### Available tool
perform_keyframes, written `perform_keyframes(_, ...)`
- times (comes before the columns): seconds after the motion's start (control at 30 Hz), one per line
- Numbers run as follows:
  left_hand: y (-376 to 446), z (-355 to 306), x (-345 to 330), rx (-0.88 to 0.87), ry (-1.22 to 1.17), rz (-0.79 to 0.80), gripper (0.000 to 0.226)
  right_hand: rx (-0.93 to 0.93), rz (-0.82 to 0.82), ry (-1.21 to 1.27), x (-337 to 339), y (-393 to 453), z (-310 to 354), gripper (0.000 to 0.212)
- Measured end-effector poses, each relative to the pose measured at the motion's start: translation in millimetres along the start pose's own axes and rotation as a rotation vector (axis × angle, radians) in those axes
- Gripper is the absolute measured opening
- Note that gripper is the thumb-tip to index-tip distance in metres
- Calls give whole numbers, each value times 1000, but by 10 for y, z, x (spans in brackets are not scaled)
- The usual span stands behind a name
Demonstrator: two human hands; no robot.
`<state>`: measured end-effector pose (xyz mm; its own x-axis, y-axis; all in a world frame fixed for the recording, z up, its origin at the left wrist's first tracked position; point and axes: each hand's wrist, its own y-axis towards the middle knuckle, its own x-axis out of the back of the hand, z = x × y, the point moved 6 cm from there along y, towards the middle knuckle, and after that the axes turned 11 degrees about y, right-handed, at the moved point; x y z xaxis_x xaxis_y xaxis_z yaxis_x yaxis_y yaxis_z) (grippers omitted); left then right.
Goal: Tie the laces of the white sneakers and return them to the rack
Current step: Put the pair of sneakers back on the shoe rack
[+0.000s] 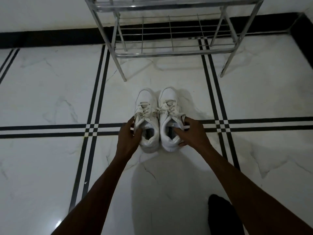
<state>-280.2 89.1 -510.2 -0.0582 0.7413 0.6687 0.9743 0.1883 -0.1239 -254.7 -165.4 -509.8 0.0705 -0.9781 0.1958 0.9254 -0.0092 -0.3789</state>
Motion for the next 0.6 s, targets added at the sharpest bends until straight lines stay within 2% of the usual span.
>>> perform_keyframes(0.13,-45,-531,343,19,-1,-36,59,10,18,33,217,-126,548,22)
perform_keyframes(0.3,-119,-1497,974,45,-11,-18,58,7,17,20,638,-452,1631,34)
perform_keyframes(0.5,-77,-2789,1759,74,-35,2,57,-5,10,6,1174,-775,3038,25)
perform_keyframes(0.6,49,-3278,2034,74,-39,16,65,47,-5,-90,1401,-772,3588,25)
